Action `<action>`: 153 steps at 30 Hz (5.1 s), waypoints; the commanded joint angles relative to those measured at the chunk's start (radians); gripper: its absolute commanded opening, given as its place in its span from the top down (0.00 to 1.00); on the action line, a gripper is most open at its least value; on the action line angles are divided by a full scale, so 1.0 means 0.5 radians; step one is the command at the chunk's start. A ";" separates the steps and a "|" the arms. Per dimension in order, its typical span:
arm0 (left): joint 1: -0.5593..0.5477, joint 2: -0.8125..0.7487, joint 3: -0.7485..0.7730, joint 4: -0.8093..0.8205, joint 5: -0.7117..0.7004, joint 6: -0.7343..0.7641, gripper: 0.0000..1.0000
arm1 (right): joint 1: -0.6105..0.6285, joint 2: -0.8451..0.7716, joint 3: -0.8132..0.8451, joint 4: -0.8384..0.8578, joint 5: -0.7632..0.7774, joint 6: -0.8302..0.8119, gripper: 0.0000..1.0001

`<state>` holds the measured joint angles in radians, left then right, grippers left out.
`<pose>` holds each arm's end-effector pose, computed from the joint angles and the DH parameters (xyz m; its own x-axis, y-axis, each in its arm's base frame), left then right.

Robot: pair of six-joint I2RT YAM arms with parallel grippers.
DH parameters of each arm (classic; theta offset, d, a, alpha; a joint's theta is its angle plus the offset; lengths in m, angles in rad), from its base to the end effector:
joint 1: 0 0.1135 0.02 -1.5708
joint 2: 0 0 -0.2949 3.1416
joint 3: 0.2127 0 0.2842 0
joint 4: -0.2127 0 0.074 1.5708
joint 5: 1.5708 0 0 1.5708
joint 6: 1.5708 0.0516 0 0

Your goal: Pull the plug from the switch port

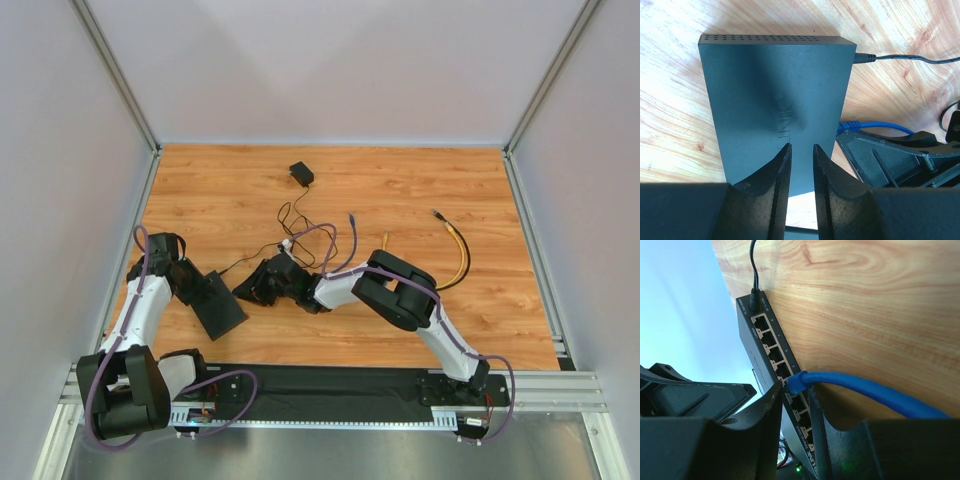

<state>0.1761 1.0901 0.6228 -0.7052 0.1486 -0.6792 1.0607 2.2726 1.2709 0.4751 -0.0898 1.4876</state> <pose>0.2053 0.0288 0.1882 -0.6328 -0.7436 -0.2161 -0.6609 0.6640 -0.3498 0.2494 0.4552 0.0740 -0.9243 0.3807 -0.0269 0.1692 0.4719 0.8653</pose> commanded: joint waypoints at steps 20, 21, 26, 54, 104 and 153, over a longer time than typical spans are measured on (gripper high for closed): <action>-0.008 0.020 -0.012 0.005 -0.024 0.015 0.69 | -0.017 0.069 -0.014 -0.264 0.357 0.074 1.00; -0.005 0.032 -0.015 0.008 -0.021 0.015 0.69 | -0.017 0.069 -0.020 -0.251 0.382 0.080 1.00; -0.008 0.166 -0.006 0.021 -0.061 0.030 0.69 | 0.002 0.029 -0.170 0.007 0.532 0.120 1.00; -0.104 0.280 0.003 0.008 -0.187 0.048 0.75 | -0.072 -0.271 -0.462 0.249 0.784 0.001 1.00; -0.180 0.559 0.031 0.103 -0.049 0.153 0.75 | -0.007 -0.130 -0.091 -0.201 0.483 -0.260 1.00; -0.463 -0.551 0.169 0.137 0.497 0.266 0.52 | -0.516 -1.547 -0.756 -1.229 0.045 -1.294 1.00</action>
<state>-0.0467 0.8223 0.6987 -0.6609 0.2863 -0.5587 0.8688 1.5753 0.9550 -0.0368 -0.0296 0.9360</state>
